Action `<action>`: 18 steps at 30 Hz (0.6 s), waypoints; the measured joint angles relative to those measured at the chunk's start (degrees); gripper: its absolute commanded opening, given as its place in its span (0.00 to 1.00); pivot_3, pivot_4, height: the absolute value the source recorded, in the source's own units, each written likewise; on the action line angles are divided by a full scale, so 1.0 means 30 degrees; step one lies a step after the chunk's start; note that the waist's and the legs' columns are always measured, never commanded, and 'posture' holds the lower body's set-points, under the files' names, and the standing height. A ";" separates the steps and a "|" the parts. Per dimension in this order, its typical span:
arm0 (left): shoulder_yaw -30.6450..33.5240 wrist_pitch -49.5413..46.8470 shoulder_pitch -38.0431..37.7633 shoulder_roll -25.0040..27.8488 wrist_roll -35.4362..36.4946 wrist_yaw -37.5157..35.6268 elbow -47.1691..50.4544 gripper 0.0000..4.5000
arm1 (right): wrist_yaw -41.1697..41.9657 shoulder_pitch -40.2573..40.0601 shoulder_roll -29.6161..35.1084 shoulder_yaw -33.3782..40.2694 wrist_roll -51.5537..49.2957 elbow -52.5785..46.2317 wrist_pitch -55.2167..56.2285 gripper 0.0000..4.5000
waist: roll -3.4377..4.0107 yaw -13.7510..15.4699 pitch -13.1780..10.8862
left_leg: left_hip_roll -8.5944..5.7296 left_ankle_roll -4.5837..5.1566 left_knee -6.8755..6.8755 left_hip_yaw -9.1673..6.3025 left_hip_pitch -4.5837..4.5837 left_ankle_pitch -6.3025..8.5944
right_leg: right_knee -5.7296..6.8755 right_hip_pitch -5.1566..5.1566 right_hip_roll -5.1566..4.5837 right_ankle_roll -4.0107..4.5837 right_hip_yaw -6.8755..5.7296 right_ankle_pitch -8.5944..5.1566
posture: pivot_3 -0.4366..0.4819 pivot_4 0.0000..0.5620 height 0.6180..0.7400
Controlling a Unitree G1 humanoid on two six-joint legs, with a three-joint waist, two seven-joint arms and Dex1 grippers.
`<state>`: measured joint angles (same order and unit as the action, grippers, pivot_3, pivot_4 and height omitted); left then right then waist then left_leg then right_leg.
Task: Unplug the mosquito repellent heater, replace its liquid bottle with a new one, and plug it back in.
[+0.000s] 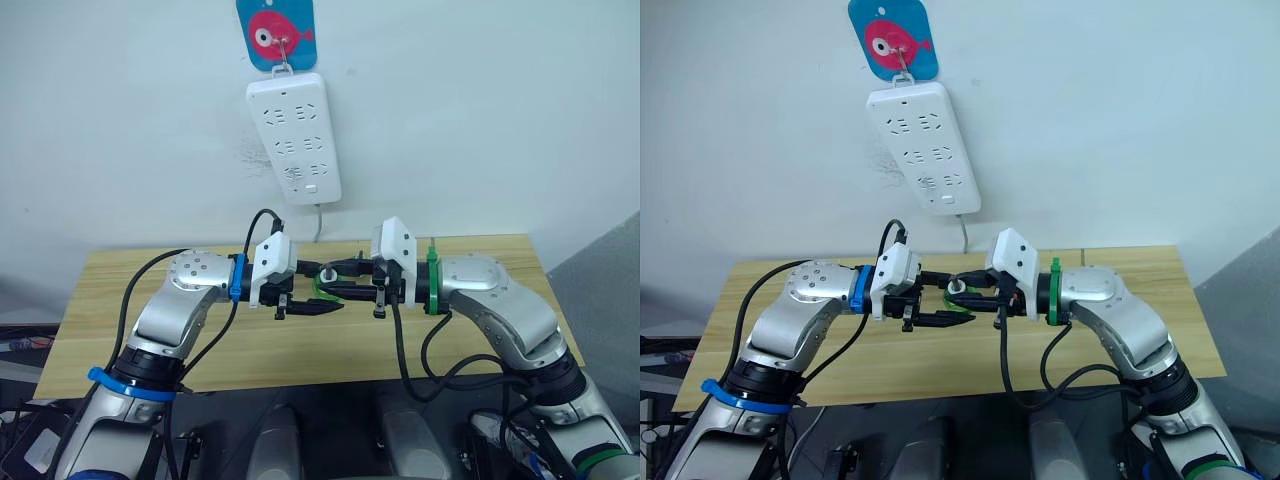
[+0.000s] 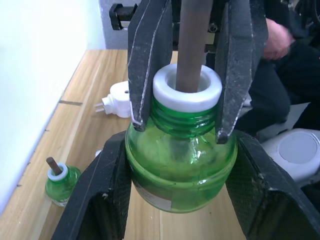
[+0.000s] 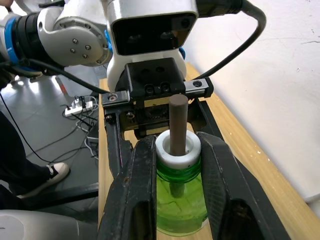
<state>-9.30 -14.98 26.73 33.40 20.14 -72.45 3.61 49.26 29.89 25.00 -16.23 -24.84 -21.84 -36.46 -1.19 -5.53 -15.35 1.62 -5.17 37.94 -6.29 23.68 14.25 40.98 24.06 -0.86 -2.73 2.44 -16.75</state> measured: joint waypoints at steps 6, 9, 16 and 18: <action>0.0461 -0.1355 0.0610 -0.0325 0.0570 0.0793 -0.0239 1.00 | -0.0818 -0.0026 -0.0656 0.1823 -0.1900 -0.0071 -0.1277 0.18 | 0.0007 -0.0210 0.0027 | 0.0001 -0.0001 0.0000 -0.0005 0.0007 -0.0001 | 0.0003 0.0003 -0.0002 0.0000 -0.0006 0.0000 | 0.30 0.29 0.88; 0.1150 -0.3132 0.0328 -0.0331 0.1616 0.1379 -0.0376 1.00 | -0.2297 -0.0079 -0.1525 0.3885 -0.3611 -0.0068 -0.2604 0.18 | 0.0009 -0.0326 0.0036 | 0.0004 -0.0004 0.0000 -0.0009 0.0009 -0.0002 | 0.0009 0.0005 -0.0003 0.0000 -0.0006 0.0001 | 0.29 0.28 0.88; 0.4740 -1.1279 0.0477 -0.2293 0.8128 0.5953 0.1255 1.00 | -0.9694 -0.1022 -0.5503 0.9708 -1.1905 -0.0021 -0.6489 0.18 | 0.0014 -0.0392 0.0211 | -0.0001 -0.0035 0.0001 -0.0017 0.0031 -0.0020 | 0.0012 0.0012 -0.0025 0.0000 -0.0010 0.0001 | 0.28 0.27 0.88; 0.5548 -1.2887 0.0495 -0.2802 0.9749 0.7329 0.1677 1.00 | -1.1812 -0.1467 -0.6141 1.0372 -1.4302 -0.0033 -0.6802 0.18 | 0.0016 -0.0447 0.0341 | -0.0001 -0.0031 -0.0001 -0.0017 0.0030 -0.0017 | 0.0009 0.0011 -0.0026 0.0000 -0.0014 0.0000 | 0.28 0.27 0.88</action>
<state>7.34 -53.64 28.22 25.00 49.39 -50.46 8.64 13.82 25.49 6.58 14.89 -67.75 -21.94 -56.87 -1.14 -6.87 -14.33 1.61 -5.27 37.93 -6.34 23.77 14.20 41.01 24.09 -0.94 -2.73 2.40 -16.75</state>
